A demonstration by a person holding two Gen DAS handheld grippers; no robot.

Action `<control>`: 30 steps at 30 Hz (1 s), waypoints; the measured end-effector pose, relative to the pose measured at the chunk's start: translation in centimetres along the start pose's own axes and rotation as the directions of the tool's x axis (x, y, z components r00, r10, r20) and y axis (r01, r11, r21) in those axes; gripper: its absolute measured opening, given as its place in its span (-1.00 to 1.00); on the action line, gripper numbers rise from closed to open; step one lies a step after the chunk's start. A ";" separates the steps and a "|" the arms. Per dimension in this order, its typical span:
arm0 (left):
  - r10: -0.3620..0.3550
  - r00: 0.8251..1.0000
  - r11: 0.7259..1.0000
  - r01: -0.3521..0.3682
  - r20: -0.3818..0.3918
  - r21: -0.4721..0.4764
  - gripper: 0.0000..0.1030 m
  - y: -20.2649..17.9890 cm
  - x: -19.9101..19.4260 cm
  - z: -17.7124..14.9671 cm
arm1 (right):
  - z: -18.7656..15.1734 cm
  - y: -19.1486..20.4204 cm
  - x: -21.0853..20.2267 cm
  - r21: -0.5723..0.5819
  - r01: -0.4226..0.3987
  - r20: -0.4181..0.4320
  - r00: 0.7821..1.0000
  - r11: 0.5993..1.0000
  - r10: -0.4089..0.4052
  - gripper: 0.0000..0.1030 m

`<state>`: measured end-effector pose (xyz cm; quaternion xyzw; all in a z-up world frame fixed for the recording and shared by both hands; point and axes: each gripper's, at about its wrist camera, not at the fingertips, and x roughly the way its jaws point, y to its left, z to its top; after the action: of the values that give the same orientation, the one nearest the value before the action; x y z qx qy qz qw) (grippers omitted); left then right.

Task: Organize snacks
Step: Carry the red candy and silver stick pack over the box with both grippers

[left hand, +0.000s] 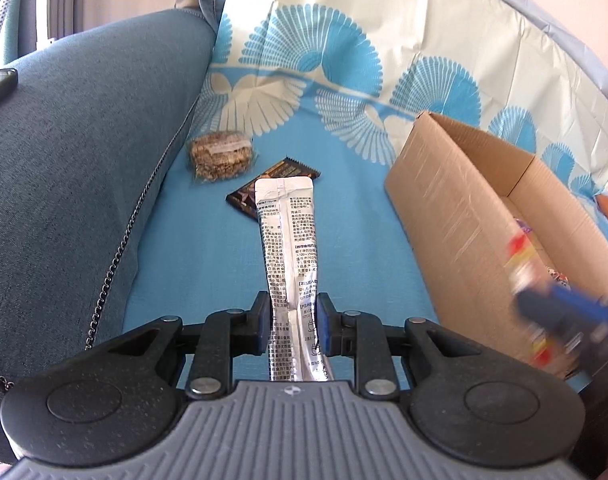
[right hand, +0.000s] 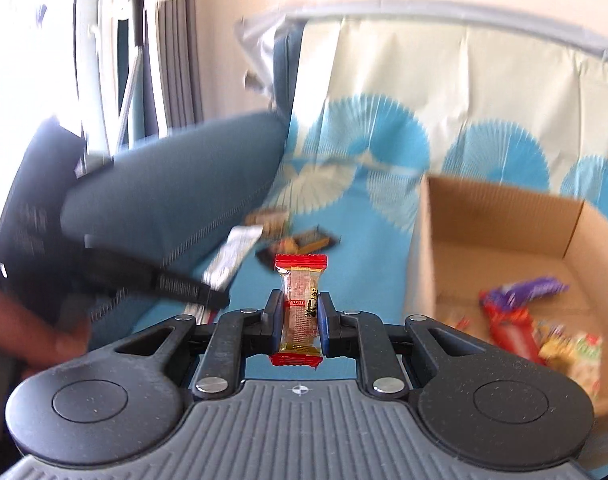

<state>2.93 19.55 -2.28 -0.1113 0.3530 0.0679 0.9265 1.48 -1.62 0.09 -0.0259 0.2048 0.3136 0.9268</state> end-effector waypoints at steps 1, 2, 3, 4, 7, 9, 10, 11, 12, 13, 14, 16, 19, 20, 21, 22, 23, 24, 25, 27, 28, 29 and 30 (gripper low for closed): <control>-0.003 1.000 1.000 0.003 0.006 0.001 -0.50 0.0 -0.1 0.0 | 0.6 -0.3 -0.5 0.004 0.002 0.021 1.000 1.000 -0.002 -0.65; -0.005 1.000 1.000 0.005 0.012 0.002 -0.50 -0.1 -0.2 0.0 | 1.1 -0.6 -1.1 0.006 0.004 0.042 0.999 1.000 -0.004 -0.65; -0.008 1.000 1.000 0.008 0.018 0.002 -0.50 -0.1 -0.4 0.0 | 1.8 -1.2 -1.6 0.009 0.006 0.062 0.998 1.000 -0.007 -0.65; -0.012 1.000 1.000 0.011 0.025 0.002 -0.50 -0.1 -0.5 -0.1 | 2.3 -1.7 -2.1 0.011 0.008 0.080 0.997 1.000 -0.009 -0.65; -0.023 0.999 1.000 0.023 0.039 0.001 -0.50 -0.1 -0.9 -0.1 | 3.5 -3.6 -3.5 -0.004 0.016 0.111 0.994 1.000 -0.015 -0.65; -0.030 0.999 1.000 0.030 0.044 0.001 -0.50 -0.1 -1.0 -0.1 | 3.8 -5.0 -4.1 -0.017 0.033 0.119 0.992 0.999 -0.030 -0.65; -0.033 0.998 0.999 0.033 0.046 0.002 -0.50 -0.1 -1.0 -0.1 | 3.8 -5.7 -4.3 -0.020 0.045 0.121 0.992 0.999 -0.042 -0.65; -0.036 0.998 0.999 0.036 0.049 0.003 -0.50 -0.1 -1.1 -0.1 | 3.7 -6.4 -4.4 -0.017 0.055 0.122 0.991 0.998 -0.053 -0.65; -0.037 0.998 0.999 0.037 0.051 0.004 -0.50 -0.2 -1.2 -0.2 | 3.4 -7.1 -4.7 -0.007 0.065 0.125 0.990 0.998 -0.063 -0.65; -0.037 0.998 0.999 0.037 0.053 0.007 -0.50 -0.2 -1.2 -0.2 | 3.1 -7.8 -4.8 0.009 0.073 0.127 0.989 0.997 -0.074 -0.65; -0.037 0.998 0.999 0.037 0.054 0.010 -0.50 -0.3 -1.3 -0.2 | 2.6 -8.3 -4.9 0.028 0.081 0.126 0.988 0.996 -0.084 -0.65; -0.036 0.998 0.999 0.035 0.056 0.017 -0.50 -0.4 -1.3 -0.3 | 1.4 -9.2 -4.4 0.068 0.094 0.110 0.989 0.993 -0.101 -0.65; -0.035 0.998 0.999 0.034 0.057 0.023 -0.50 -0.5 -1.3 -0.3 | 0.5 -9.7 -4.0 0.103 0.120 0.101 0.986 0.987 -0.131 -0.65; -0.036 0.998 0.999 0.034 0.060 0.023 -0.50 -0.5 -1.3 -0.4 | 0.5 -9.9 -4.2 0.114 0.128 0.120 0.983 0.985 -0.141 -0.65; -0.037 0.997 0.999 0.036 0.062 0.022 -0.50 -0.5 -1.3 -0.4 | 0.5 -9.8 -4.5 0.124 0.132 0.136 0.979 0.984 -0.148 -0.65; -0.038 0.997 0.999 0.037 0.065 0.020 -0.50 -0.5 -1.3 -0.4 | 0.4 -10.0 -4.5 0.133 0.139 0.143 0.977 0.981 -0.157 -0.65; -0.039 0.997 0.999 0.038 0.068 0.018 -0.50 -0.4 -1.4 -0.4 | 0.3 -10.2 -4.4 0.144 0.146 0.141 0.976 0.979 -0.167 -0.65; -0.039 0.997 0.999 0.038 0.071 0.016 -0.50 -0.4 -1.5 -0.4 | 0.2 -10.5 -4.3 0.159 0.149 0.136 0.976 0.976 -0.171 -0.65; -0.040 0.997 0.999 0.039 0.073 0.015 -0.50 -0.4 -1.5 -0.4 | 0.1 -10.8 -4.2 0.172 0.150 0.133 0.976 0.974 -0.174 -0.65; -0.036 0.996 0.999 0.035 0.077 0.016 -0.50 -0.4 -1.7 -0.5 | 0.1 -11.3 -4.2 0.191 0.157 0.134 0.974 0.969 -0.184 -0.65; -0.034 0.996 0.999 0.033 0.078 0.019 -0.50 -0.5 -1.7 -0.5 | 0.1 -11.5 -4.2 0.200 0.159 0.135 0.973 0.967 -0.187 -0.65; -0.033 0.996 0.999 0.031 0.078 0.023 -0.50 -0.5 -1.8 -0.6 | 0.0 -11.6 -4.2 0.209 0.160 0.135 0.972 0.965 -0.190 -0.65; -0.030 0.996 0.999 0.028 0.079 0.029 -0.50 -0.6 -1.8 -0.6 | 0.0 -11.8 -4.2 0.217 0.163 0.136 0.971 0.963 -0.195 -0.65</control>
<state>1.32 18.69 -1.39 -0.1008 0.3149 0.0539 0.9422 5.44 -13.46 0.80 0.0757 0.1593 0.2068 0.9623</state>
